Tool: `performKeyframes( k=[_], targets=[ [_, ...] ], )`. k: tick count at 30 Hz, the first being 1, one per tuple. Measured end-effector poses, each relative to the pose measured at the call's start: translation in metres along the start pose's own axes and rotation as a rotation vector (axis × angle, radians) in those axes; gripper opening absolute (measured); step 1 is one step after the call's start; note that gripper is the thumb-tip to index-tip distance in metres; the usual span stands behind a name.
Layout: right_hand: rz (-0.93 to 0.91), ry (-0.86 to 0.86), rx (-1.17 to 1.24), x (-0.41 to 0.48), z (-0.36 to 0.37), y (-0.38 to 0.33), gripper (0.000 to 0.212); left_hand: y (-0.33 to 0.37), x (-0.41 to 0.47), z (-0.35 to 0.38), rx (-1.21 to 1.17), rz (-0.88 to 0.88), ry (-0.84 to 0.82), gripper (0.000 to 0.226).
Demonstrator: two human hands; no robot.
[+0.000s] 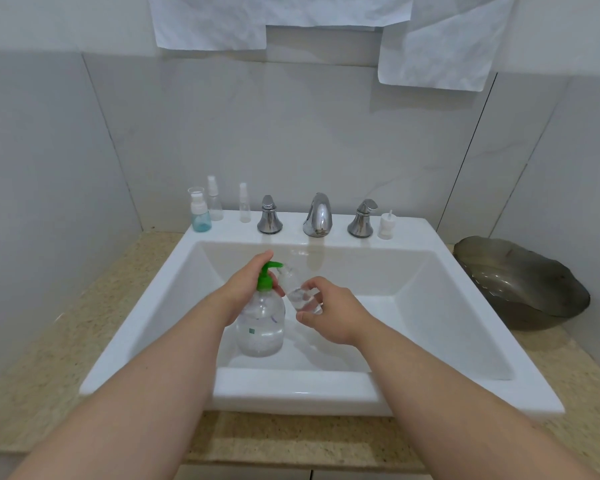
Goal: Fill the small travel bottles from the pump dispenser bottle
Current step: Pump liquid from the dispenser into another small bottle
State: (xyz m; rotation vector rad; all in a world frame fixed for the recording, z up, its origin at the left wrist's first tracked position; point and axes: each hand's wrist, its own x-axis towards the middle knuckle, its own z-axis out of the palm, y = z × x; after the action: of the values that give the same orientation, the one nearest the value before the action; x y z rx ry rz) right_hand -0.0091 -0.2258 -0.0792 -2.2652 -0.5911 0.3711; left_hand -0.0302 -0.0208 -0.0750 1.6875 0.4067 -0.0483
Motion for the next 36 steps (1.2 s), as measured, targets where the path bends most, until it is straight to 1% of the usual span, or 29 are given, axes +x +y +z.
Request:
performKeyframes(
  k=[5,8,13,19,25,33,36],
  targets=[
    [0.007,-0.008,-0.013,0.000,0.000,-0.001,0.047,0.002,0.001,0.002,0.085,-0.009,0.034,0.064],
    [0.044,-0.020,0.004,0.001,0.000,-0.001,0.043,0.003,0.000,0.006,0.161,0.035,0.062,0.070],
    [0.094,-0.030,0.008,0.002,0.000,-0.001,0.049,0.002,0.003,0.011,0.228,0.095,0.075,0.065],
    [0.128,-0.071,-0.063,0.001,-0.002,-0.002,0.049,0.007,0.003,0.011,0.437,0.184,0.091,0.072],
    [0.147,-0.105,-0.107,-0.001,-0.002,-0.002,0.046,0.010,0.002,0.012,0.515,0.187,0.071,0.077],
    [0.199,-0.124,-0.160,0.001,-0.004,0.001,0.049,0.011,0.009,0.008,0.817,0.238,0.002,0.083],
    [0.211,-0.122,-0.144,0.001,-0.005,0.000,0.050,0.013,0.008,0.008,0.869,0.245,-0.001,0.084]
  ],
)
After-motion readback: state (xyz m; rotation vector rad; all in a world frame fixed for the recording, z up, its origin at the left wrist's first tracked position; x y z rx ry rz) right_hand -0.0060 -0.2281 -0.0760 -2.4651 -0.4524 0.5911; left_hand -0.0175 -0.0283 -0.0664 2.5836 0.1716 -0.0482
